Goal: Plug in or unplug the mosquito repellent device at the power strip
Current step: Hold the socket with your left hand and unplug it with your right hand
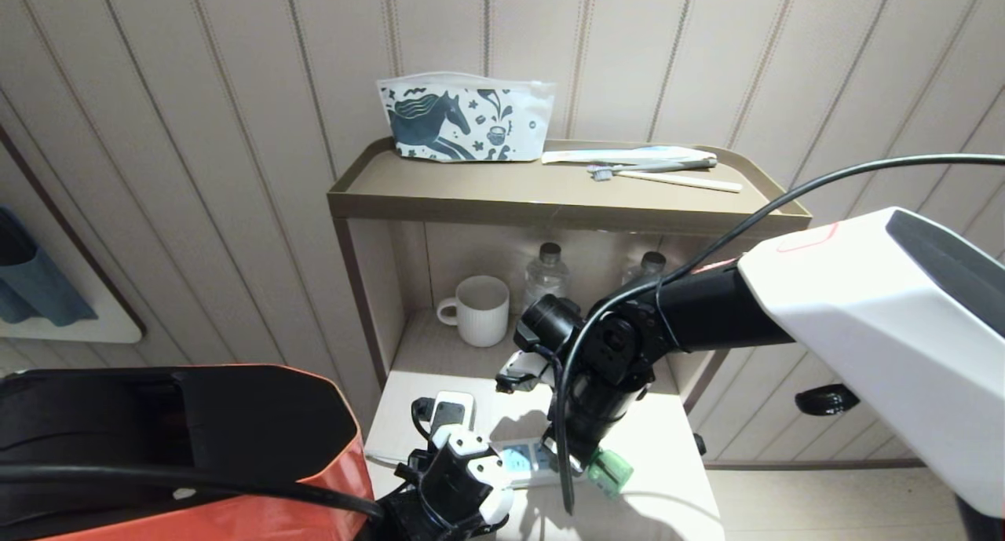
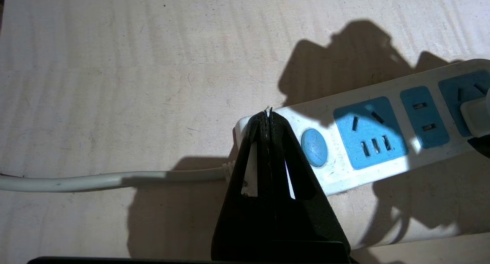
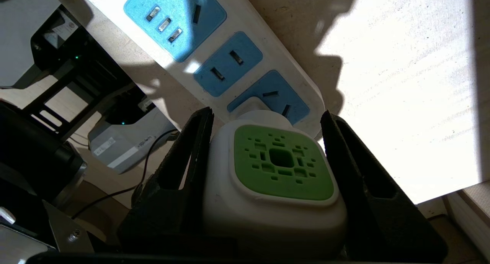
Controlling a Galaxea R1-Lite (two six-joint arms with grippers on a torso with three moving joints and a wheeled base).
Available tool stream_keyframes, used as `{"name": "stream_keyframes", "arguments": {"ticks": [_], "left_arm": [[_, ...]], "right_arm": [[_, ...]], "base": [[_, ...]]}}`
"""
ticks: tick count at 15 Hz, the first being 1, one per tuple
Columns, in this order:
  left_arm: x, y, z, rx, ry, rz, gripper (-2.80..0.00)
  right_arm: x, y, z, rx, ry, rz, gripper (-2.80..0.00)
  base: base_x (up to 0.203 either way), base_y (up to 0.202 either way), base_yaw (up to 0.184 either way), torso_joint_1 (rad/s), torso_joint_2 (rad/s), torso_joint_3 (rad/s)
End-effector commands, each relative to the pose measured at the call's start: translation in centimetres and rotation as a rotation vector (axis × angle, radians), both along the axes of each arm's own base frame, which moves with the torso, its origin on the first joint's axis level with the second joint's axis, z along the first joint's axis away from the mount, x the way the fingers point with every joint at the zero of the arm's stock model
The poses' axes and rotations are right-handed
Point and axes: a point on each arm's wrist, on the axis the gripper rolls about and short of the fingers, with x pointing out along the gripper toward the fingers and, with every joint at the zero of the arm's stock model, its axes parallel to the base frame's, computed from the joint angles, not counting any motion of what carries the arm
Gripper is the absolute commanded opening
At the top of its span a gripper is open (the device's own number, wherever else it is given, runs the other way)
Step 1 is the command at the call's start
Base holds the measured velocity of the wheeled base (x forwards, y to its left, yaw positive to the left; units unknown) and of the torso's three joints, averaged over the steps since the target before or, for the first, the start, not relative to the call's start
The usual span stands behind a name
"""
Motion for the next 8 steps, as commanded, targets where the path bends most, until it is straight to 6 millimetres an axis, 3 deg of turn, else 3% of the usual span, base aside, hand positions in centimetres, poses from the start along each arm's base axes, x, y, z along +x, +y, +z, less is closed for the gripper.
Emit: {"name": "stream_keyframes", "arguments": {"ticks": [1, 8], "left_arm": [[-0.3, -0.2, -1.2, 0.012, 0.017, -0.001, -2.8], [-0.7, -0.4, -2.2, 0.019, 0.023, -0.011, -2.8]], "right_arm": [[-0.1, 0.0, 0.1, 0.0, -0.001, 0.002, -2.8], [0.1, -0.1, 0.8, 0.012, -0.019, -0.002, -2.8]], "base": [[0.0, 0.0, 0.0, 0.0, 0.0, 0.0], [0.0, 0.0, 0.0, 0.0, 0.0, 0.0]]}}
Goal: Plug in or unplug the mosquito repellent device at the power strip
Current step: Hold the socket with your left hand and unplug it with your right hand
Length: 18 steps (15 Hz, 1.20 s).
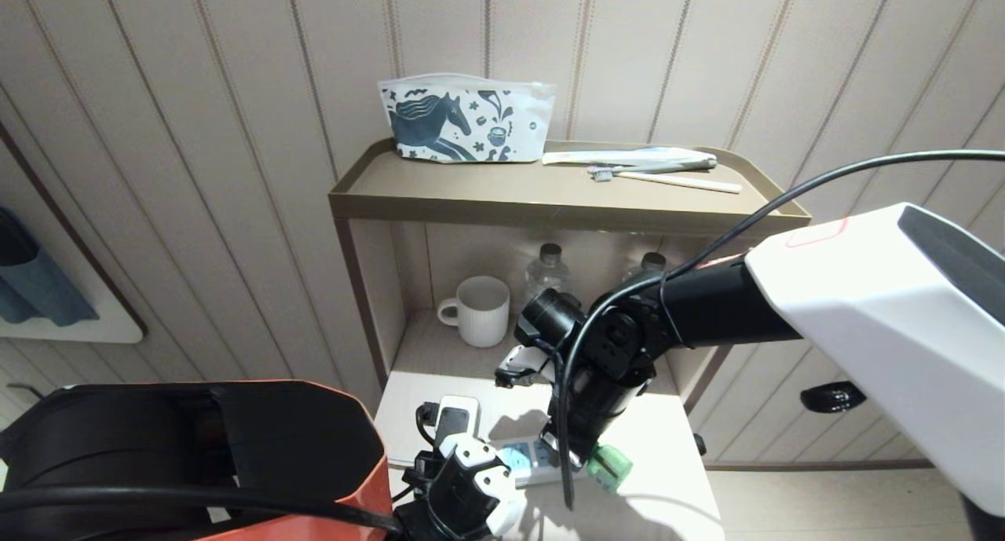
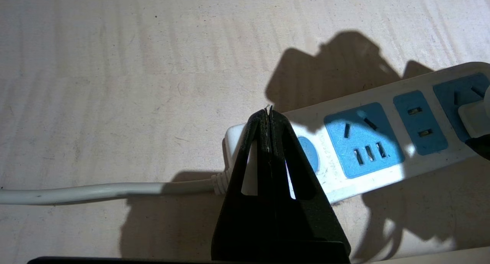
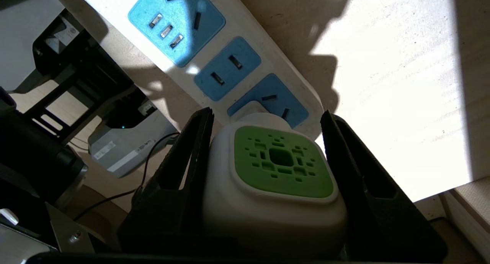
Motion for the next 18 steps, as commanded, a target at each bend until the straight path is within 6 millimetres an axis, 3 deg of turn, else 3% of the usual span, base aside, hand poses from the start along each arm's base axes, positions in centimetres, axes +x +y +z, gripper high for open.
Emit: {"name": "stream_keyframes", "arguments": {"ticks": [1, 5, 11, 16, 18], "left_arm": [[-0.2, 0.0, -0.4, 0.012, 0.012, -0.004, -2.8], [-0.6, -0.3, -1.0, 0.015, 0.012, -0.02, -2.8], [-1.1, -0.4, -1.0, 0.015, 0.01, -0.033, -2.8], [-1.2, -0.4, -1.0, 0.019, 0.004, -0.026, -2.8], [-1.2, -0.4, -1.1, 0.022, 0.005, -0.027, -2.8]], "right_arm": [[0.0, 0.0, 0.1, 0.001, -0.003, 0.0, -2.8], [0.2, 0.3, 0.6, 0.019, -0.019, -0.005, -2.8], [-0.1, 3.3, -2.7, -0.154, -0.079, 0.019, -2.8], [-0.1, 2.1, -0.4, -0.123, -0.114, -0.012, -2.8], [0.4, 0.6, 1.0, -0.105, -0.134, -0.05, -2.8]], "base": [[0.0, 0.0, 0.0, 0.0, 0.0, 0.0], [0.0, 0.0, 0.0, 0.0, 0.0, 0.0], [0.0, 0.0, 0.0, 0.0, 0.0, 0.0], [0.0, 0.0, 0.0, 0.0, 0.0, 0.0], [0.0, 0.0, 0.0, 0.0, 0.0, 0.0]]}}
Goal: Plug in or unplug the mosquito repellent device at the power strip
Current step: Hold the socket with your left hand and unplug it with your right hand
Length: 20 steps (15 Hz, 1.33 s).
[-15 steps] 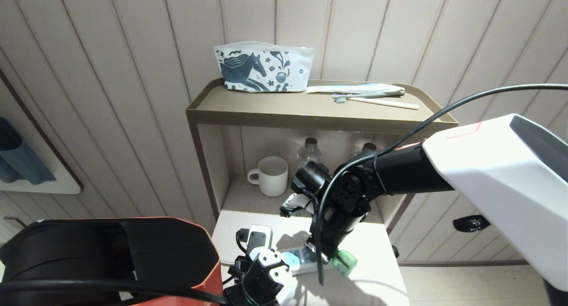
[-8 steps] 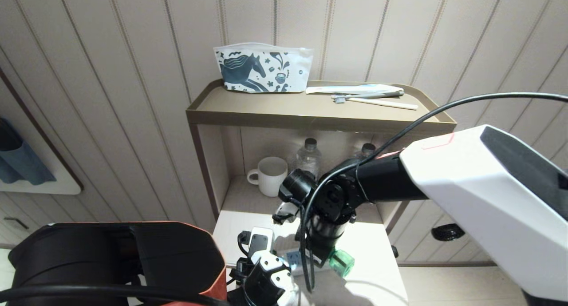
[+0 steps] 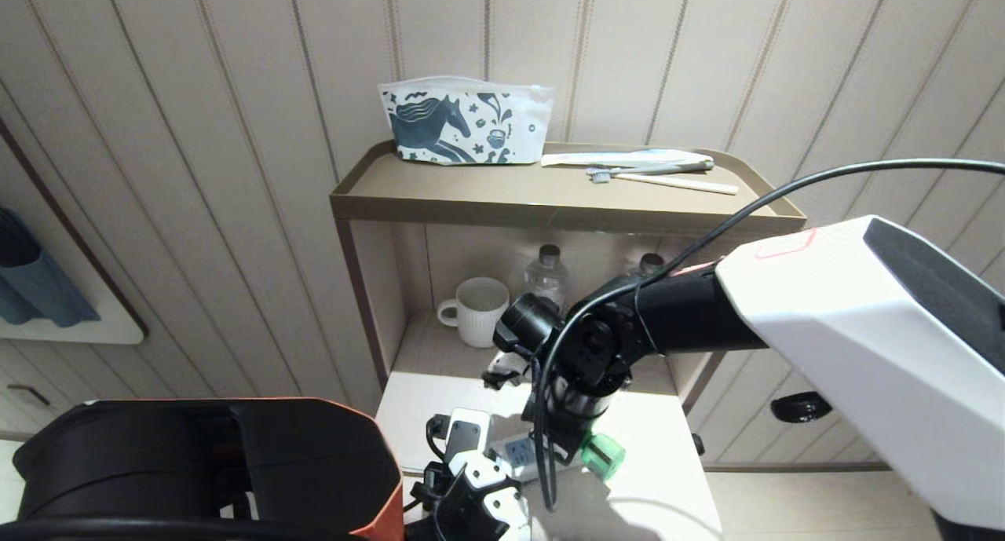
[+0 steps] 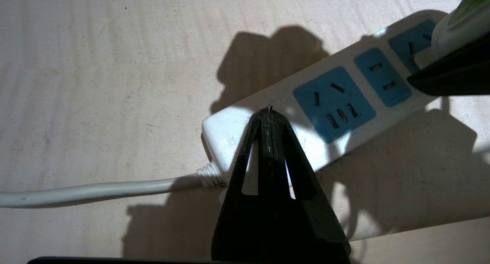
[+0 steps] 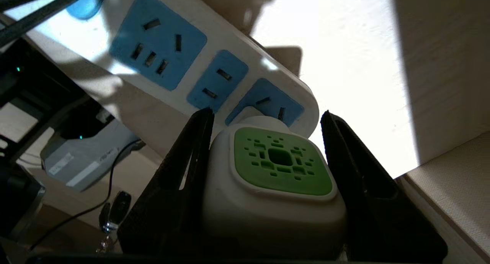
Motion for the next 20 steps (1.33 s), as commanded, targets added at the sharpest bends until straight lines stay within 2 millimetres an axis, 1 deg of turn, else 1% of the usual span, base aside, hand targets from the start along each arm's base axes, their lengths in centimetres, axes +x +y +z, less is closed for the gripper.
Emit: {"name": "stream_keyframes", "arguments": {"ticks": [1, 4, 7, 10, 11, 12, 17, 20], "left_arm": [[0.0, 0.1, -0.3, 0.005, 0.002, 0.006, -2.8], [-0.1, 0.1, -0.3, 0.007, 0.002, 0.008, -2.8], [-0.1, 0.1, -0.3, 0.008, 0.002, 0.007, -2.8], [0.0, 0.0, -0.3, 0.006, 0.0, 0.007, -2.8], [-0.1, 0.0, -0.2, 0.005, -0.001, 0.005, -2.8], [-0.1, 0.1, -0.3, 0.008, 0.001, 0.005, -2.8], [-0.2, 0.0, -0.2, 0.006, -0.001, 0.003, -2.8], [-0.1, 0.0, 0.3, -0.008, -0.01, 0.005, -2.8]], "right_arm": [[0.1, -1.1, 1.3, 0.007, -0.019, -0.023, -2.8], [0.0, -1.5, 1.3, 0.005, -0.014, -0.029, -2.8], [0.0, -1.3, 1.1, 0.009, -0.015, -0.027, -2.8], [-0.7, 0.1, 1.0, 0.01, -0.017, 0.012, -2.8], [-1.0, 0.7, 0.6, 0.002, -0.011, 0.028, -2.8], [-1.1, 0.8, 0.6, 0.002, -0.011, 0.03, -2.8], [-1.6, -0.6, 2.5, 0.017, -0.034, 0.018, -2.8], [-1.7, -1.5, 3.2, 0.024, -0.04, -0.003, -2.8]], "base": [[0.0, 0.0, 0.0, 0.0, 0.0, 0.0], [0.0, 0.0, 0.0, 0.0, 0.0, 0.0], [0.0, 0.0, 0.0, 0.0, 0.0, 0.0], [0.0, 0.0, 0.0, 0.0, 0.0, 0.0], [0.0, 0.0, 0.0, 0.0, 0.0, 0.0], [0.0, 0.0, 0.0, 0.0, 0.0, 0.0], [0.0, 0.0, 0.0, 0.0, 0.0, 0.0], [0.0, 0.0, 0.0, 0.0, 0.0, 0.0]]}}
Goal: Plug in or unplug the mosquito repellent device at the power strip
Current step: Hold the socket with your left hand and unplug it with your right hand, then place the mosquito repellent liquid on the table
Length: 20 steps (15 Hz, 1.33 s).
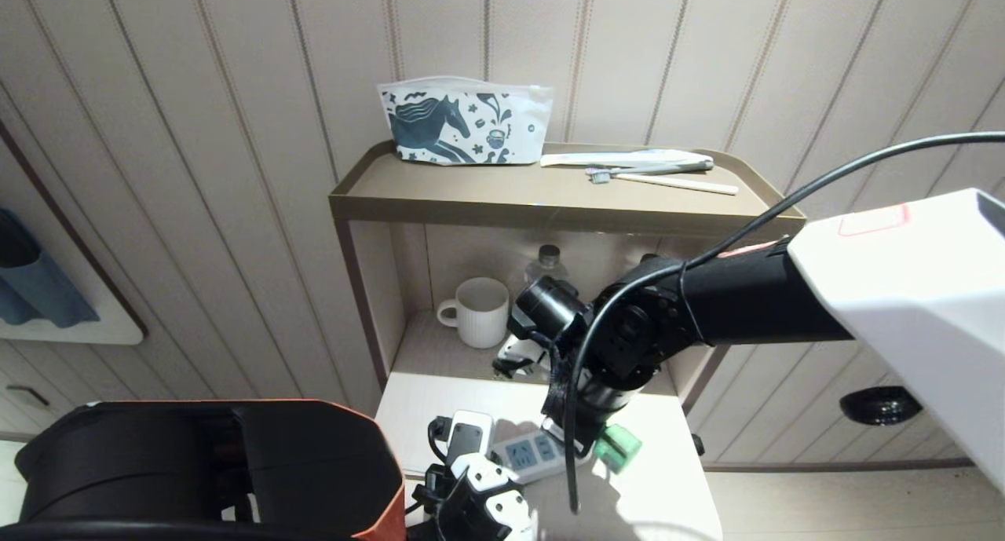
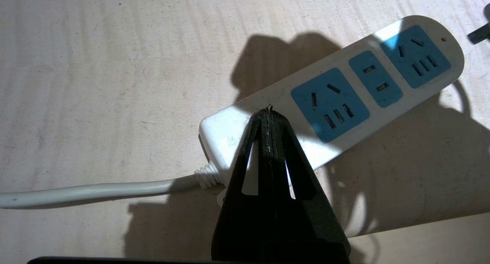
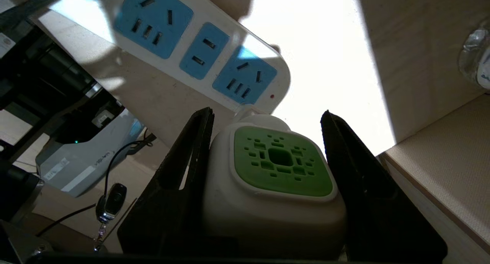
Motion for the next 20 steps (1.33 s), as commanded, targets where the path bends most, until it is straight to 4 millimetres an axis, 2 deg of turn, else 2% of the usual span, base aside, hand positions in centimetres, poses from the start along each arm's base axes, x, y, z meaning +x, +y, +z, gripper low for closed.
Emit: {"name": "stream_keyframes", "arguments": {"ticks": [1, 3, 6, 8, 11, 13, 15, 16, 18, 20], "left_arm": [[0.0, 0.0, 0.8, -0.021, -0.022, 0.014, -2.8], [0.2, 0.2, 2.7, -0.054, -0.064, 0.032, -2.8], [0.7, 0.8, 6.1, -0.091, -0.137, 0.034, -2.8], [1.7, 2.2, 9.9, -0.129, -0.218, 0.063, -2.8], [2.7, 6.5, 16.0, -0.166, -0.343, 0.152, -2.8], [2.2, 10.7, 19.8, -0.176, -0.402, 0.228, -2.8], [0.6, 15.6, 23.3, -0.189, -0.456, 0.299, -2.8], [-0.9, 18.1, 24.7, -0.192, -0.477, 0.329, -2.8], [-4.8, 22.5, 26.7, -0.187, -0.501, 0.38, -2.8], [-9.4, 25.5, 27.6, -0.169, -0.517, 0.42, -2.8]], "right_arm": [[0.0, -0.7, 1.0, 0.013, -0.015, -0.013, -2.8], [0.2, -1.9, 1.8, 0.026, -0.027, -0.04, -2.8], [-0.1, -3.0, 1.9, 0.021, -0.021, -0.061, -2.8], [-0.6, -3.8, 2.5, 0.028, -0.024, -0.067, -2.8], [-1.3, -4.6, 3.4, 0.041, -0.036, -0.074, -2.8], [-2.1, -5.1, 4.0, 0.046, -0.04, -0.072, -2.8], [-3.0, -5.7, 4.3, 0.045, -0.039, -0.07, -2.8], [-3.5, -6.1, 4.6, 0.046, -0.04, -0.07, -2.8], [-4.4, -6.8, 4.9, 0.047, -0.042, -0.071, -2.8], [-5.4, -7.4, 5.4, 0.053, -0.047, -0.074, -2.8]], "base": [[0.0, 0.0, 0.0, 0.0, 0.0, 0.0], [0.0, 0.0, 0.0, 0.0, 0.0, 0.0], [0.0, 0.0, 0.0, 0.0, 0.0, 0.0], [0.0, 0.0, 0.0, 0.0, 0.0, 0.0], [0.0, 0.0, 0.0, 0.0, 0.0, 0.0], [0.0, 0.0, 0.0, 0.0, 0.0, 0.0], [0.0, 0.0, 0.0, 0.0, 0.0, 0.0], [0.0, 0.0, 0.0, 0.0, 0.0, 0.0], [0.0, 0.0, 0.0, 0.0, 0.0, 0.0], [0.0, 0.0, 0.0, 0.0, 0.0, 0.0]]}}
